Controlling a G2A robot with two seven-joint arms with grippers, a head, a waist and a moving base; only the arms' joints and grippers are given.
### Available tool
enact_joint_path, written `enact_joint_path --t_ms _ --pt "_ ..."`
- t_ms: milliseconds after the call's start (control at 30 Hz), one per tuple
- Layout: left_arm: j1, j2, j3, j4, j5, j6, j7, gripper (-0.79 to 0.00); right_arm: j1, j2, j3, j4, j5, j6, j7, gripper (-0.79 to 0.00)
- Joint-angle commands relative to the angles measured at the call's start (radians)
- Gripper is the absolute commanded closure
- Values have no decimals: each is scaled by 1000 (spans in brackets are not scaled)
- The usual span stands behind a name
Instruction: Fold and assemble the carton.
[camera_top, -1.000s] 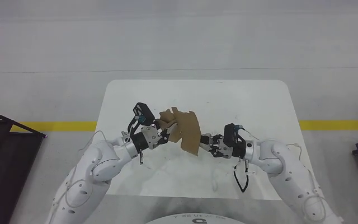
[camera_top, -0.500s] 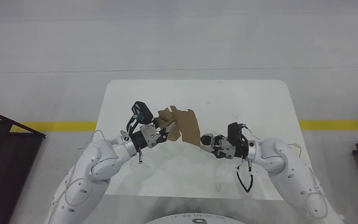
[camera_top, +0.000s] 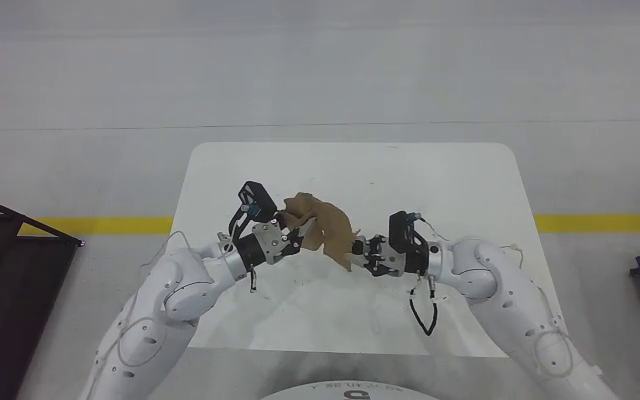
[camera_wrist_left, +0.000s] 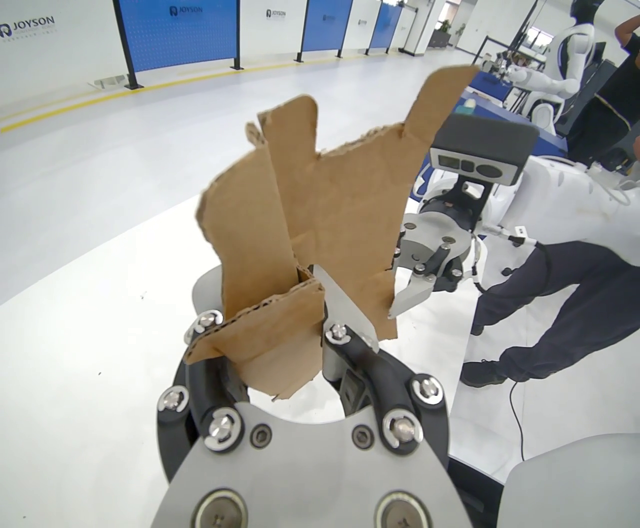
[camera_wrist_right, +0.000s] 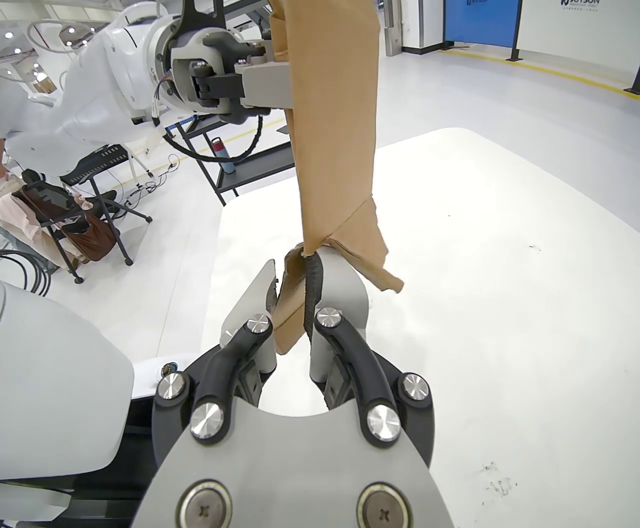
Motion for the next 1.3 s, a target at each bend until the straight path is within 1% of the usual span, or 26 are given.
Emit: enact_joint_path --t_ms 0,67,167,200,267,433,500,733,833,867,933,1133,1167,1200,1233,1267 --pt "-1 0 1 0 -1 -1 -1 0 12 -3 -12 3 -17 28 9 -145" --pt "-1 0 2 0 -3 0 -3 0 18 -7 -24 4 -24 51 9 -151" --pt "-1 1 0 0 -7 0 -3 0 22 -10 -28 11 -38 107 14 -135" --pt "-1 1 -1 -1 -6 0 -2 0 20 -11 -30 10 -32 113 6 -145" --pt "0 2 -2 -2 -5 0 -2 0 21 -11 -30 15 -35 114 -2 -206" --pt "3 2 -2 -5 -4 0 -2 0 19 -11 -28 21 -44 118 -7 -219" --pt "3 3 0 -7 -4 1 -3 0 19 -11 -28 22 -47 128 -3 -197" --pt "5 4 2 -10 -3 0 -6 0 23 -14 -41 30 -63 147 5 -172" --pt "8 4 2 -11 -1 0 -4 0 25 -16 -48 31 -72 148 1 -126" --pt "9 4 2 -12 -1 0 -3 0 26 -17 -49 31 -75 147 -2 -62" --pt "12 5 2 -12 1 1 -1 0 27 -17 -52 34 -80 144 -7 0" --pt "19 6 -3 -12 -1 3 5 0 29 -18 -50 42 -99 131 -30 0" --pt "20 6 -4 -11 -1 3 5 -225 30 -17 -47 42 -108 124 -39 0" --pt "21 7 -6 -11 -3 4 5 -545 29 -16 -44 43 -117 117 -48 0" --pt "21 7 -8 -11 -4 3 5 -785 29 -16 -41 44 -128 112 -56 0" --pt "22 7 -11 -9 -8 4 5 -785 29 -15 -37 43 -140 106 -64 0"
